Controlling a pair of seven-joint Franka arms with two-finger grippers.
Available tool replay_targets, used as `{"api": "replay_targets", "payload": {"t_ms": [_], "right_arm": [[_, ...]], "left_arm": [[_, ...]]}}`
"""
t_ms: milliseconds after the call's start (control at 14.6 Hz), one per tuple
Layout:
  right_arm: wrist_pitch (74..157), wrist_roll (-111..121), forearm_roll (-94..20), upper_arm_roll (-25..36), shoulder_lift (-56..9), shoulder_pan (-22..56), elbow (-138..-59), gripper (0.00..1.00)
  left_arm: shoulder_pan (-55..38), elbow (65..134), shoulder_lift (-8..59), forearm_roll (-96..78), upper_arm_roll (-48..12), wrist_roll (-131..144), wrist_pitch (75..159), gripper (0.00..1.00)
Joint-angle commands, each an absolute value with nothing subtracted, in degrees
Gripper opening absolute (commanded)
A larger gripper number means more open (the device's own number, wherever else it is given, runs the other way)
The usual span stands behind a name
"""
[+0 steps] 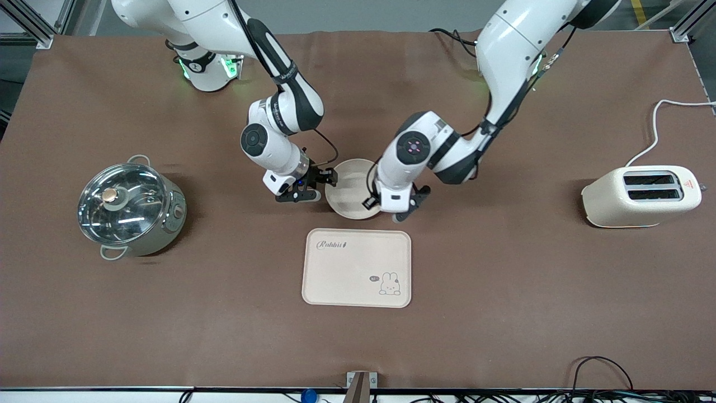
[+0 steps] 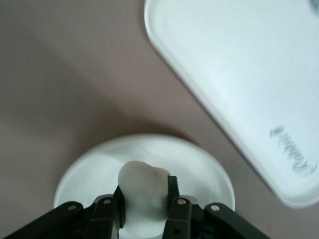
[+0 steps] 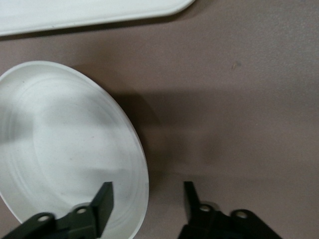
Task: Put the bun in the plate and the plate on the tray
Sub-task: 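Carry the bun over the plate with the left gripper and release it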
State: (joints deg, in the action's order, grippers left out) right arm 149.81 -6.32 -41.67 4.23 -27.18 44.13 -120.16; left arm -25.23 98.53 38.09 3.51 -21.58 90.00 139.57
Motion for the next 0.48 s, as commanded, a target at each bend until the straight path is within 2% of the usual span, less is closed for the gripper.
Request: {"api": "replay_targets", "payload": {"t_ms": [0,205,274,342,410], "right_arm": [[150.3,-6.1,-43.3,4.7,-27.9,45.0,-119.4,0.55],[150.3,-6.1,-43.3,4.7,-28.2,45.0,-119.2,0.41],[150.3,-6.1,-43.3,4.7,-28.3,45.0,-119.2,0.33],[150.4,-6.0,-43.3,4.7,-28.3,45.0,-119.1,0.2],[150.4,-6.0,-43.3,4.7,-28.4,45.0,-118.9,0.01]], "left_arm": [[-28.2,96.6,40.5,4.7,-20.8,91.9,139.8,0.4],[-28.6,96.9,41.3,4.8,-20.7,92.2,139.8,0.56],[-28.5,96.9,41.3,4.8,-20.7,92.2,139.8,0.63],[-28.5,96.9,41.2,4.8,-20.7,92.1,139.8,0.75],[-28.3,96.7,41.0,4.8,-20.7,92.1,139.7,0.91]]}}
